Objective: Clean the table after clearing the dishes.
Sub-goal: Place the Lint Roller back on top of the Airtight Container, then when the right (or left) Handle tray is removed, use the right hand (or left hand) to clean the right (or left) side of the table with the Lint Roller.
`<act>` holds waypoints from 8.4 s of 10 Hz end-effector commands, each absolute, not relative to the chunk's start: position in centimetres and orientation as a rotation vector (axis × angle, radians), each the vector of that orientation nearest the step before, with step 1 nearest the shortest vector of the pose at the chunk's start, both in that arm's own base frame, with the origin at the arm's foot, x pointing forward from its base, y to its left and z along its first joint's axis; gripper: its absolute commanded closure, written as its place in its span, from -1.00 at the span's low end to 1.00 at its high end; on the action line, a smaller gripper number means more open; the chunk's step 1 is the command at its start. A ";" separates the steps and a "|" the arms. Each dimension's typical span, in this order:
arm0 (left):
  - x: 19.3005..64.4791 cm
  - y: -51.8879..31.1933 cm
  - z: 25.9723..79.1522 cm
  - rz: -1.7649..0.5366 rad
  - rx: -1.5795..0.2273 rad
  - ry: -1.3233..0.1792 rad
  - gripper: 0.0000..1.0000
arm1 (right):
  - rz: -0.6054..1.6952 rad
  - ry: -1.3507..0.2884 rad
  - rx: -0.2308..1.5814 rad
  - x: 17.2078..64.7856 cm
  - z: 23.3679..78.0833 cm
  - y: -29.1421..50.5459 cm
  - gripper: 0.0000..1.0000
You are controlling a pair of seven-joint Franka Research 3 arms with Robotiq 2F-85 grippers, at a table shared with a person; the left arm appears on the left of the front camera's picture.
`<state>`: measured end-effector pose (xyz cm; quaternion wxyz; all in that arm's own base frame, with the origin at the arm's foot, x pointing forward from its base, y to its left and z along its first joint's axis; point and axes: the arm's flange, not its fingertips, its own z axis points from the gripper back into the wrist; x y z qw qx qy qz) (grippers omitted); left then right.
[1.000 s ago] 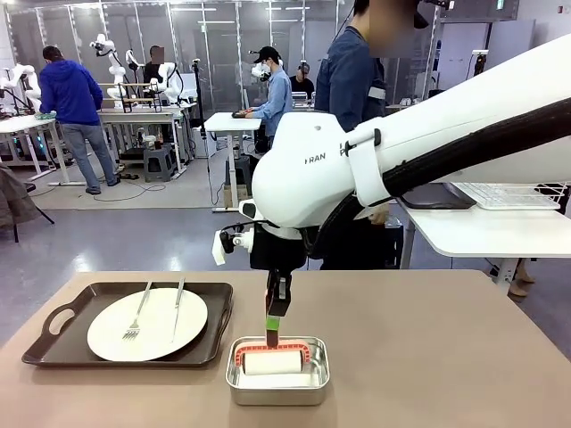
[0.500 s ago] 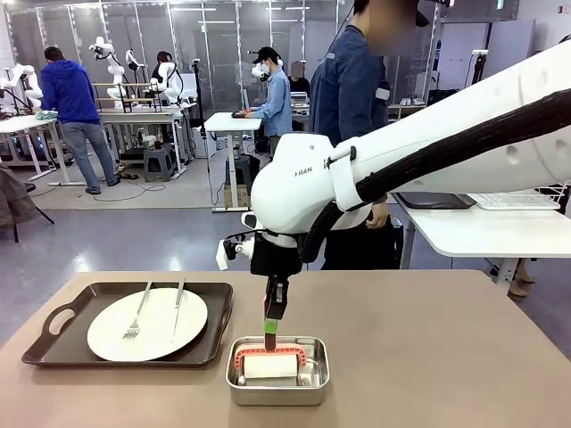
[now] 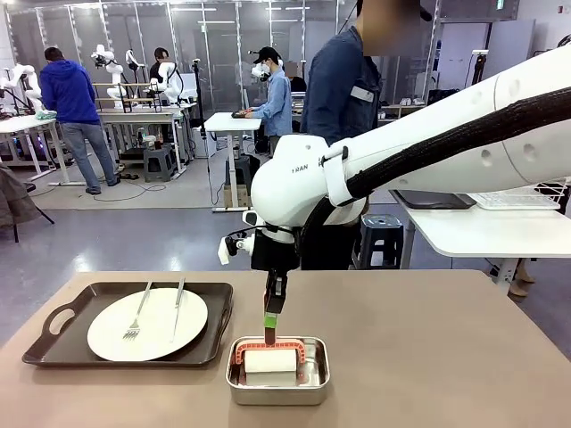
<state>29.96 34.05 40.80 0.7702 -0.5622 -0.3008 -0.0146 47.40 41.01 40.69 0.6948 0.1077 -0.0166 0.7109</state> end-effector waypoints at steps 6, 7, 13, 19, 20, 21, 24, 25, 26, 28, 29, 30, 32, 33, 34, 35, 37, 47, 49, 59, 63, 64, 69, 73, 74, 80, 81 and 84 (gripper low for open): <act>29.6 34.2 41.0 -0.034 -1.220 -0.652 -1.00 | 1.571 -0.144 0.106 48.7 42.1 40.0 -1.00; 29.6 34.2 41.0 -0.034 -1.220 -0.652 -1.00 | 1.560 -0.173 0.095 48.7 42.8 39.6 -0.82; 29.6 34.2 41.0 -0.034 -1.220 -0.652 -1.00 | 1.576 -0.197 0.106 49.7 44.6 39.3 -1.00; 29.6 34.2 41.0 -0.034 -1.220 -0.652 -1.00 | 1.576 -0.197 0.106 49.7 44.6 39.3 -1.00; 29.6 34.2 41.0 -0.034 -1.220 -0.652 -1.00 | 1.576 -0.197 0.106 49.7 44.6 39.3 -1.00; 29.6 34.2 41.0 -0.034 -1.220 -0.652 -1.00 | 1.576 -0.197 0.106 49.7 44.6 39.3 -1.00; 29.6 34.2 41.0 -0.034 -1.220 -0.652 -1.00 | 1.575 -0.191 0.107 49.8 44.5 39.2 -1.00; 29.6 34.2 41.0 -0.034 -1.220 -0.652 -1.00 | 1.547 -0.125 0.413 50.2 46.5 37.3 -1.00; 29.6 34.2 41.0 -0.034 -1.220 -0.652 -1.00 | 1.428 -0.127 0.569 51.1 47.8 33.8 -1.00; 29.6 34.2 41.0 -0.034 -1.220 -0.652 -1.00 | 1.228 -0.184 0.774 52.2 48.2 25.5 -1.00; 29.6 34.2 41.0 -0.034 -1.220 -0.652 -1.00 | 1.128 -0.200 0.894 52.5 48.1 20.8 -1.00; 29.6 34.2 41.0 -0.034 -1.220 -0.652 -1.00 | 1.019 -0.212 1.017 52.7 47.6 16.0 -1.00; 29.6 34.2 41.0 -0.034 -1.220 -0.652 -1.00 | 0.758 -0.224 1.137 53.3 45.2 5.0 -1.00; 29.6 34.2 41.0 -0.034 -1.220 -0.652 -1.00 | 0.633 -0.231 1.183 53.4 43.6 0.0 -1.00; 29.6 34.2 41.0 -0.034 -1.220 -0.652 -1.00 | 0.535 -0.230 1.222 53.1 42.0 -4.9 -1.00; 29.6 34.2 41.0 -0.034 -1.220 -0.652 -1.00 | 0.440 -0.246 1.245 52.4 40.6 -10.5 -1.00; 29.6 34.2 41.0 -0.034 -1.220 -0.652 -1.00 | 0.292 -0.277 1.293 49.9 38.4 -18.1 -1.00; 29.6 34.2 41.0 -0.034 -1.220 -0.652 -1.00 | 0.027 -0.368 1.332 41.4 33.2 -28.1 -1.00; 29.6 34.2 41.0 -0.034 -1.220 -0.652 -1.00 | 0.027 -0.368 1.332 41.4 33.2 -28.1 -1.00; 29.6 34.2 41.0 -0.034 -1.220 -0.652 -1.00 | 0.027 -0.368 1.332 41.4 33.2 -28.1 -1.00; 29.6 34.2 41.0 -0.034 -1.220 -0.652 -1.00 | 0.027 -0.368 1.332 41.4 33.2 -28.1 -1.00; 29.6 34.2 41.0 -0.034 -1.220 -0.652 -1.00 | 0.027 -0.368 1.332 41.4 33.2 -28.1 -1.00; 34.6 25.0 49.1 -0.361 -1.002 -0.578 -1.00 | 0.027 -0.368 1.332 41.4 33.2 -28.1 -1.00; 38.9 6.9 56.1 -0.830 -0.729 -0.435 -1.00 | 0.027 -0.368 1.332 41.4 33.2 -28.1 -1.00; 39.3 2.7 56.6 -0.918 -0.686 -0.395 -1.00 | 0.027 -0.368 1.332 41.4 33.2 -28.1 -1.00; 39.6 -0.1 58.1 -0.939 -0.708 -0.362 -1.00 | 0.027 -0.368 1.332 41.4 33.2 -28.1 -1.00; 39.6 -0.1 58.1 -0.939 -0.708 -0.362 -1.00 | 0.027 -0.368 1.332 41.4 33.2 -28.1 -1.00; 41.4 -2.7 58.1 -1.010 -0.680 -0.366 -1.00 | 0.027 -0.368 1.332 41.4 33.2 -28.1 -1.00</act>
